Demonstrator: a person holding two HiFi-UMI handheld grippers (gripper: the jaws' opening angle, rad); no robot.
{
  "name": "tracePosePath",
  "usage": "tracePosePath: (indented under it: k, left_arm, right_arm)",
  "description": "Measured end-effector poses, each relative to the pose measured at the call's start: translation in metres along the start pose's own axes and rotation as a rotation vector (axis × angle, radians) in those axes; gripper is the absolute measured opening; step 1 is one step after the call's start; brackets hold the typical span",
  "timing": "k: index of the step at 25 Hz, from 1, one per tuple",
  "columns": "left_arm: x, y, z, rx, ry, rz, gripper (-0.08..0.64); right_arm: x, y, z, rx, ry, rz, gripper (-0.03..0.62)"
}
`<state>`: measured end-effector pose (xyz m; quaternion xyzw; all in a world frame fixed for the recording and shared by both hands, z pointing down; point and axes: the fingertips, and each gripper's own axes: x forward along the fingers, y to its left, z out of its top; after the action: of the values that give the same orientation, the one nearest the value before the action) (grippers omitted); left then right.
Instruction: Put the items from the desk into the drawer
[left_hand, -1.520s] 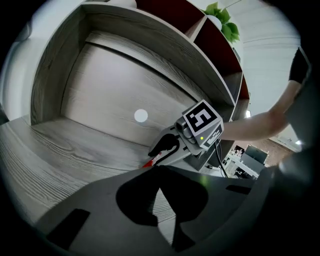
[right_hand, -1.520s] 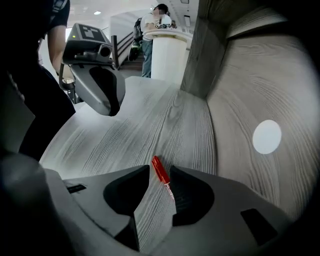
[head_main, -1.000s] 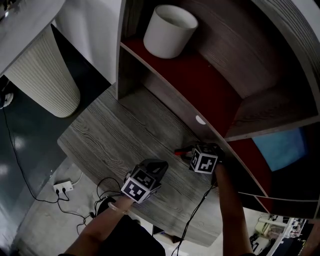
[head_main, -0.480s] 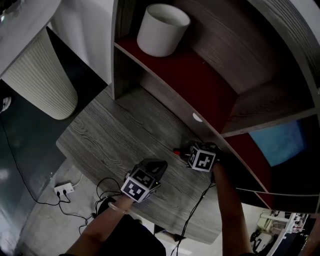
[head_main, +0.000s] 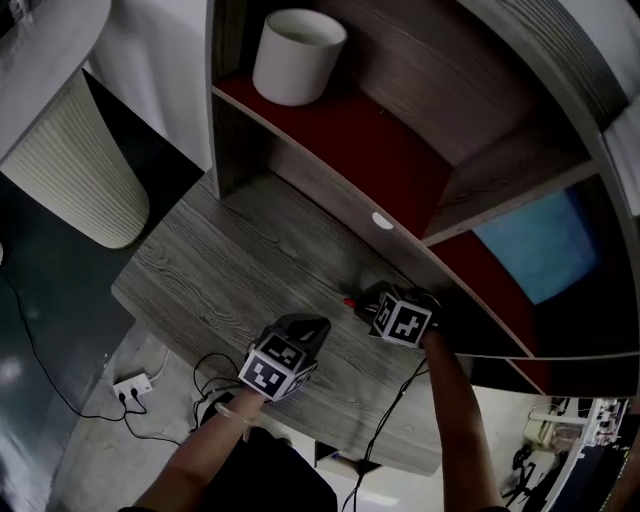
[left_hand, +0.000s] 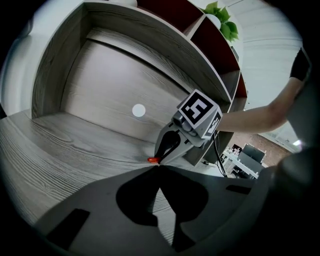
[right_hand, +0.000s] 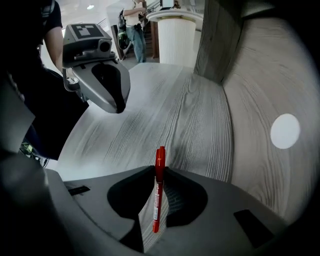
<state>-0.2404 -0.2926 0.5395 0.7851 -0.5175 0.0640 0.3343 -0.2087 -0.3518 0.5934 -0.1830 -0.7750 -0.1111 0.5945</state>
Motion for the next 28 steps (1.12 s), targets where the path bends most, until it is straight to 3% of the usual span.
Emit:
tracePosePath:
  k: [9, 15, 28]
  left_arm:
    - [0.004, -0.052, -0.005, 0.074, 0.022, -0.071, 0.002]
    - [0.006, -0.096, -0.017, 0.114, 0.044, -0.119, 0.002]
    - [0.005, -0.208, -0.060, 0.172, 0.089, -0.213, 0.002]
  right_arm:
    - [-0.047, 0.048, -0.004, 0.145, -0.158, -0.100, 0.069]
    - [-0.081, 0.087, -0.014, 0.262, -0.295, -0.209, 0.067]
    - [-0.144, 0.200, -0.068, 0.542, -0.482, -0.427, 0.067]
